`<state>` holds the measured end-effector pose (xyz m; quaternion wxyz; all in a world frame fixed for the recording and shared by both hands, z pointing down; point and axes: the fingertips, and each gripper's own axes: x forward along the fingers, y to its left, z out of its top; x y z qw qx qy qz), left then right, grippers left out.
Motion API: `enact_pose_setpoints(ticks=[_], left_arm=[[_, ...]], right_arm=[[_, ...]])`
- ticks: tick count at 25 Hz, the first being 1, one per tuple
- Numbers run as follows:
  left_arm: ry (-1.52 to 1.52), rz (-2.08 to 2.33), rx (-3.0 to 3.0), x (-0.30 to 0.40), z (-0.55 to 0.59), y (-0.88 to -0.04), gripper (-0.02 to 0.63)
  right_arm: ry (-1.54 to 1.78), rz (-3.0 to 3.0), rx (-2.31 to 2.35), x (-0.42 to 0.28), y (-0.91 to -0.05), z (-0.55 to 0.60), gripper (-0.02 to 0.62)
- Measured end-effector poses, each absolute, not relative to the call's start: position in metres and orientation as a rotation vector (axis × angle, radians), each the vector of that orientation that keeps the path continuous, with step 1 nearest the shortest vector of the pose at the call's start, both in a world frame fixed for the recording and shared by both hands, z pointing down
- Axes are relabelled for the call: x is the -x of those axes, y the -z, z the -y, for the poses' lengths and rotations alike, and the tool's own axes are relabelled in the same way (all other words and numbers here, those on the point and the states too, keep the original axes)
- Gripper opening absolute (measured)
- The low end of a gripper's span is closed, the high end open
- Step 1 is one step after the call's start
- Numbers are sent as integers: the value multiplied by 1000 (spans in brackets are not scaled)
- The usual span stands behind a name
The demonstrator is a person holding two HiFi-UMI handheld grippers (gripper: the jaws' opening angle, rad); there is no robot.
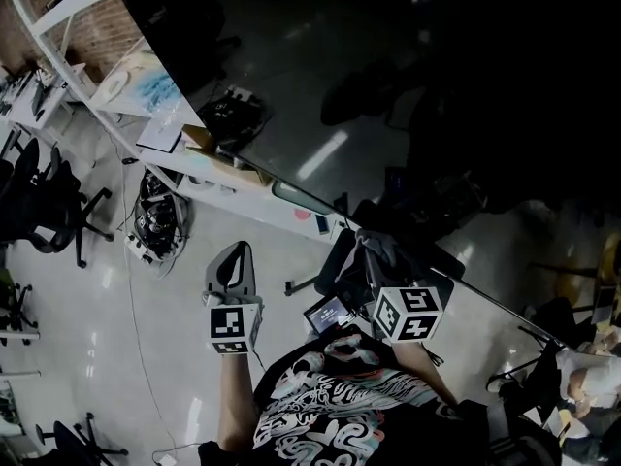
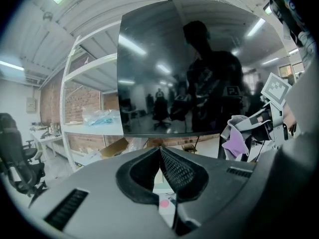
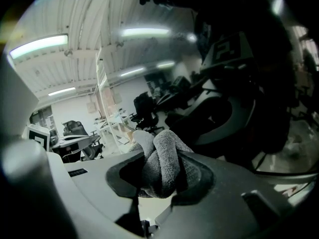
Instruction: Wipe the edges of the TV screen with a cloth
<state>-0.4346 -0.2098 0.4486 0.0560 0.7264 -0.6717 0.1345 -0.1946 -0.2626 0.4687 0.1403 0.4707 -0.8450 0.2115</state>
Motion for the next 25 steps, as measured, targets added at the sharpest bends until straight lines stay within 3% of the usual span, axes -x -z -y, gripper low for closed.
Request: enact_pose_setpoints(ticks=[25], left_arm=[[-398,1930,-2359,474,252,-431,18]], right_arm=[[-809,2423,-1463,241,-460,284,149]])
